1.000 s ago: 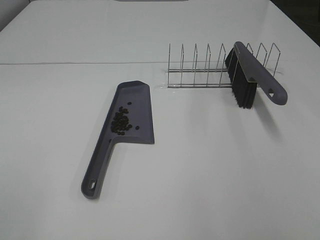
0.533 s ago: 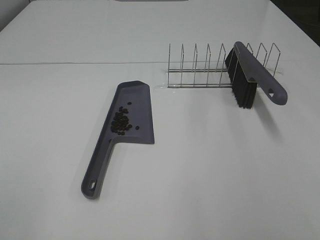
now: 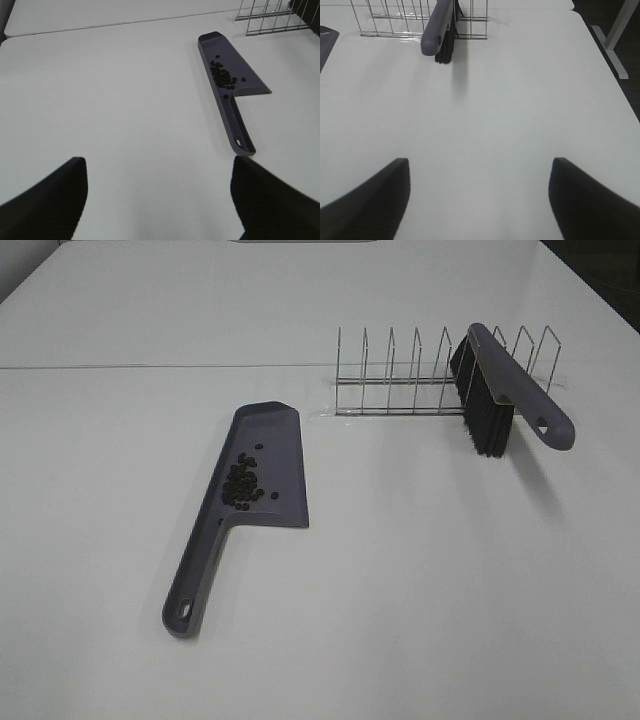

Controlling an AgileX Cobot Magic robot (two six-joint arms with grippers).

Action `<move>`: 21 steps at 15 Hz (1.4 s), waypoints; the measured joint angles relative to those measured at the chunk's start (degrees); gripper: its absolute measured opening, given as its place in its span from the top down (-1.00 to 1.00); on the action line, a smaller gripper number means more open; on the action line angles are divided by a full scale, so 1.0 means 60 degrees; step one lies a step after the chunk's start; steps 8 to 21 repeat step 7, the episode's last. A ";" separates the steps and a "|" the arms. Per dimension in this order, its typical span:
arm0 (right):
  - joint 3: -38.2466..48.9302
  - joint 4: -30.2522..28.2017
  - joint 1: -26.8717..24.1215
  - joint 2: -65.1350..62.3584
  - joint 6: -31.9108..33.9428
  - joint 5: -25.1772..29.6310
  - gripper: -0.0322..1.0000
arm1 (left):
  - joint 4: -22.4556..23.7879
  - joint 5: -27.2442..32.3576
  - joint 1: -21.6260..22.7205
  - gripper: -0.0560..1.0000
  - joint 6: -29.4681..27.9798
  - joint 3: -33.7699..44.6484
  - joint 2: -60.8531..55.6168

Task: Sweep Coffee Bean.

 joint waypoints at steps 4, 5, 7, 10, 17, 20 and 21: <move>0.0000 0.0010 0.0000 0.0000 0.0000 0.0000 -0.51 | 0.0000 0.0000 0.0000 -0.52 0.0000 0.0000 0.0000; 0.0000 0.0010 0.0000 0.0000 0.0000 0.0000 -0.51 | 0.0000 0.0000 0.0000 -0.52 0.0000 0.0000 0.0000; 0.0000 0.0010 0.0000 0.0000 0.0000 0.0000 -0.51 | 0.0000 0.0000 0.0000 -0.52 0.0000 0.0000 0.0000; 0.0000 0.0010 0.0000 0.0000 0.0000 0.0000 -0.51 | 0.0000 0.0000 0.0000 -0.52 0.0000 0.0000 0.0000; 0.0000 0.0010 0.0000 0.0000 0.0000 0.0000 -0.51 | 0.0000 0.0000 0.0000 -0.52 0.0000 0.0000 0.0000; 0.0000 0.0010 0.0000 0.0000 0.0000 0.0000 -0.51 | 0.0000 0.0000 0.0000 -0.52 0.0000 0.0000 0.0000; 0.0000 0.0010 0.0000 0.0000 0.0000 0.0000 -0.51 | 0.0000 0.0000 0.0000 -0.52 0.0000 0.0000 0.0000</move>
